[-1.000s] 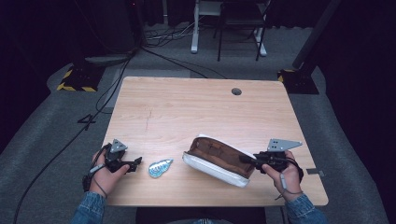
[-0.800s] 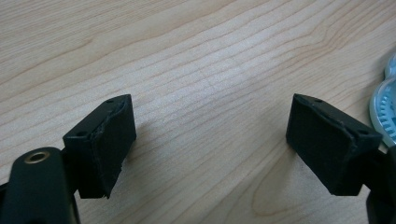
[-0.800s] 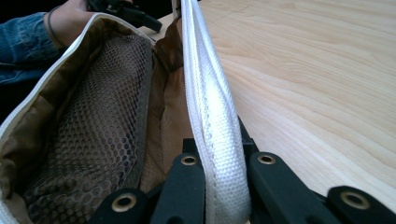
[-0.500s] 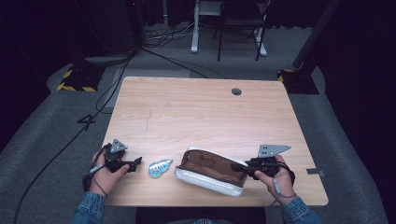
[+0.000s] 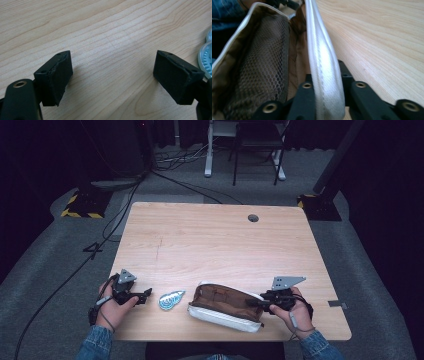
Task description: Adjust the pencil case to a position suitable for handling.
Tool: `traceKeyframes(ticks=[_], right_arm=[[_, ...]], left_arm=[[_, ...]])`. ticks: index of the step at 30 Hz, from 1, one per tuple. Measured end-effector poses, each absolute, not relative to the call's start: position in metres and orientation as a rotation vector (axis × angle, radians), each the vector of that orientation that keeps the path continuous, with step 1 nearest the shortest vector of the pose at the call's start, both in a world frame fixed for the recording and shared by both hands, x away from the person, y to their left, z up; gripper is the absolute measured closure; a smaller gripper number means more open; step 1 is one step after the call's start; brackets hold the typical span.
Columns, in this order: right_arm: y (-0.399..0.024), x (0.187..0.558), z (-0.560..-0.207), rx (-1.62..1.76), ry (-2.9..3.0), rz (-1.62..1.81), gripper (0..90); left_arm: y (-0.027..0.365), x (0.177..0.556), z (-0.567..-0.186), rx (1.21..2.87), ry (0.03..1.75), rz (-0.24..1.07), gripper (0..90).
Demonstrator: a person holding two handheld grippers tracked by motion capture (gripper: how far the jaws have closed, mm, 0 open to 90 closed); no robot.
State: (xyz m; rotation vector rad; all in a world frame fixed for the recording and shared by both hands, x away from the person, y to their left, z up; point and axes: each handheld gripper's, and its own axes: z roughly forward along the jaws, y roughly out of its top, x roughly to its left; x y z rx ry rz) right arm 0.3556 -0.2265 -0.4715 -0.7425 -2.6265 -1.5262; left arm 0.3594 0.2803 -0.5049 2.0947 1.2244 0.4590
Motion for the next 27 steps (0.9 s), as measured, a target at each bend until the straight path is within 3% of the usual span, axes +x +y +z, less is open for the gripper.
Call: traceKeyframes(ticks=[4,9,11,27], right_arm=[[-0.225,0.356,-0.473,-0.747,-2.644,-1.513,69.6],[-0.223,0.355,-0.471,-0.779,-2.669,-1.534,48.0],[-0.223,0.355,-0.471,-0.792,-2.662,-1.553,43.6],[-0.26,0.357,-0.436,-0.908,-2.671,-1.759,38.8]], left_arm=[[0.28,0.359,-0.505,2.095,1.224,0.459,16.3],[0.28,0.359,-0.505,2.095,1.224,0.459,16.3],[0.28,0.359,-0.505,2.095,1.224,0.459,16.3],[0.28,0.36,-0.505,2.098,1.213,0.457,16.4]])
